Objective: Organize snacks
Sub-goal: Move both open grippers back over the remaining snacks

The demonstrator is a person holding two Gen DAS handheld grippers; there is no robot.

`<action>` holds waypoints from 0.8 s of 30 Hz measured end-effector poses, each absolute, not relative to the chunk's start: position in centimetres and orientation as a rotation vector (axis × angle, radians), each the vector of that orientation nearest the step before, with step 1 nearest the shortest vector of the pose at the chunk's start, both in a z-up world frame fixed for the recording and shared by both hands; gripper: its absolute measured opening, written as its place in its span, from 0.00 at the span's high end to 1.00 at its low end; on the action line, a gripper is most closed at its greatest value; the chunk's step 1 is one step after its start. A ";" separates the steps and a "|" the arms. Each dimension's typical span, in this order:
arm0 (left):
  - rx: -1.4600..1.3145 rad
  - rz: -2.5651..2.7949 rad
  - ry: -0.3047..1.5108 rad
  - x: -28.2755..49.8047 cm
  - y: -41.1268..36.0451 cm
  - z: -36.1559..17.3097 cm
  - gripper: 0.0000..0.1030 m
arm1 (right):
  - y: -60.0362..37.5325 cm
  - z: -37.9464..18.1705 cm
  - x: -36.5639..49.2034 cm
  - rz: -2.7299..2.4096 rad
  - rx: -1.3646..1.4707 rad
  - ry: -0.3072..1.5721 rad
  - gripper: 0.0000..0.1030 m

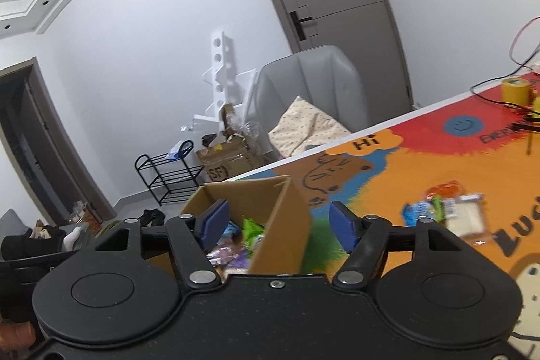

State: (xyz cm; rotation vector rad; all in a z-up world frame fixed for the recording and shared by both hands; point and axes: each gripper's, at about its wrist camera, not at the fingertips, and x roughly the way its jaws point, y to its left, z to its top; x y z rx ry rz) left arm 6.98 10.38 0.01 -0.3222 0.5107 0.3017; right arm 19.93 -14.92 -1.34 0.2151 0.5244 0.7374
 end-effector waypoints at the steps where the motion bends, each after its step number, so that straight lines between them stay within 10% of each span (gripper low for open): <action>1: -0.319 0.297 0.514 7.0 10.1 0.0 0.11 | -15.4 -1.4 19.9 0.728 0.217 0.524 0.31; 24: -0.257 0.164 0.573 9.7 1.3 -0.4 0.09 | -24.7 -3.7 21.1 0.582 0.272 0.547 0.17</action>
